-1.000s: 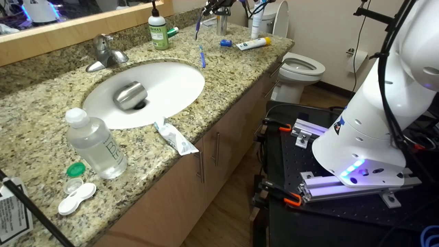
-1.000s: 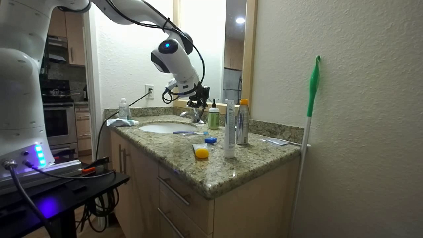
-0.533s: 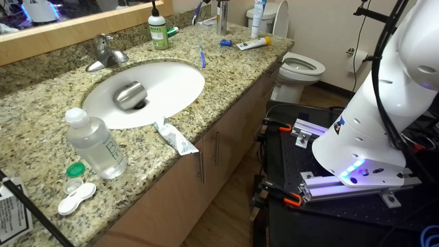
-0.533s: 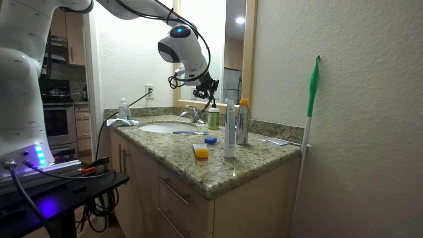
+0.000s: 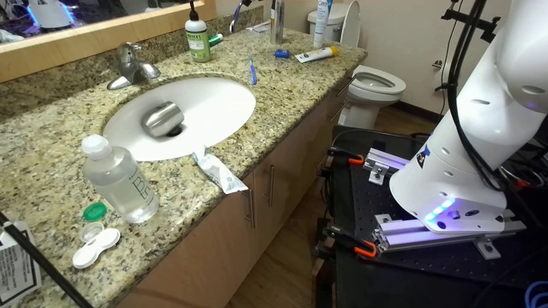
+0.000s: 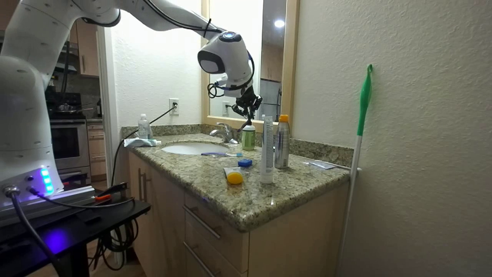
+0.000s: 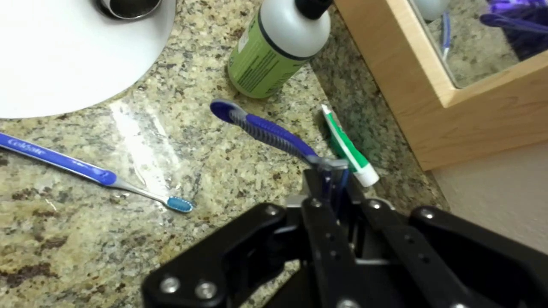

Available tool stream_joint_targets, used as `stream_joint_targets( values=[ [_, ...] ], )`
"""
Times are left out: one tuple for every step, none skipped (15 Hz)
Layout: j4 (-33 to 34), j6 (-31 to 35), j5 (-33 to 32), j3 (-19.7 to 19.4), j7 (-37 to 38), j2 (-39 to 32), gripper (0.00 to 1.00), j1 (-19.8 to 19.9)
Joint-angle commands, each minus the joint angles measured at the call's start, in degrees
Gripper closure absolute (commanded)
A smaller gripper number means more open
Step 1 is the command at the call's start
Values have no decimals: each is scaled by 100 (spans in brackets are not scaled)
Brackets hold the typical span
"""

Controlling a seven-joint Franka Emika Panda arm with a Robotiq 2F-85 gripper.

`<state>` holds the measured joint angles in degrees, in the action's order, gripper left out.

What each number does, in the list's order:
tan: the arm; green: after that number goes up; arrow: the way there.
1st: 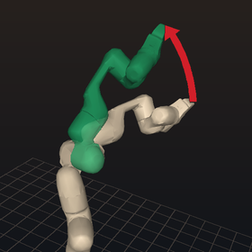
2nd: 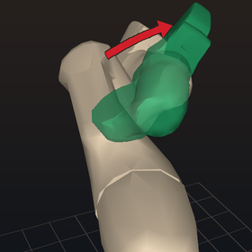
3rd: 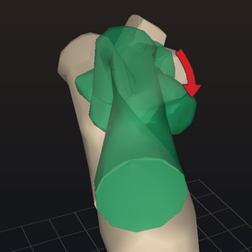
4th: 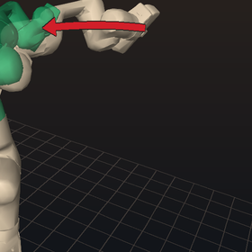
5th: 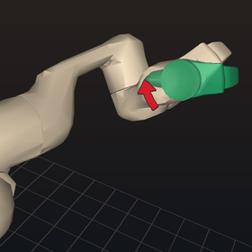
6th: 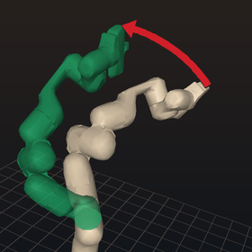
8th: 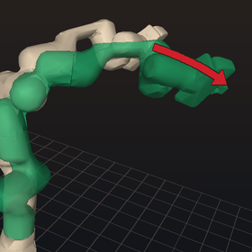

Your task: Close the tap and then remove the shaving stick from the metal cup and put it on the right side of the sink counter

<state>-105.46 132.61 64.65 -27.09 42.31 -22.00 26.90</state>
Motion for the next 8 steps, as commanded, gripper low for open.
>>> stream_joint_targets(
  values=[
    [84,45,-289,145,203,-90,88,41],
    [137,71,-444,175,330,-174,88,-17],
    [177,94,-510,190,395,-227,88,-63],
    [190,106,-532,195,410,-245,97,-84],
    [337,-106,-718,156,675,-407,97,-67],
    [520,-294,-866,129,943,-608,97,-17],
    [647,-317,-987,114,1183,-747,97,9],
    [846,-362,-1160,88,1469,-909,97,49]
  ],
)
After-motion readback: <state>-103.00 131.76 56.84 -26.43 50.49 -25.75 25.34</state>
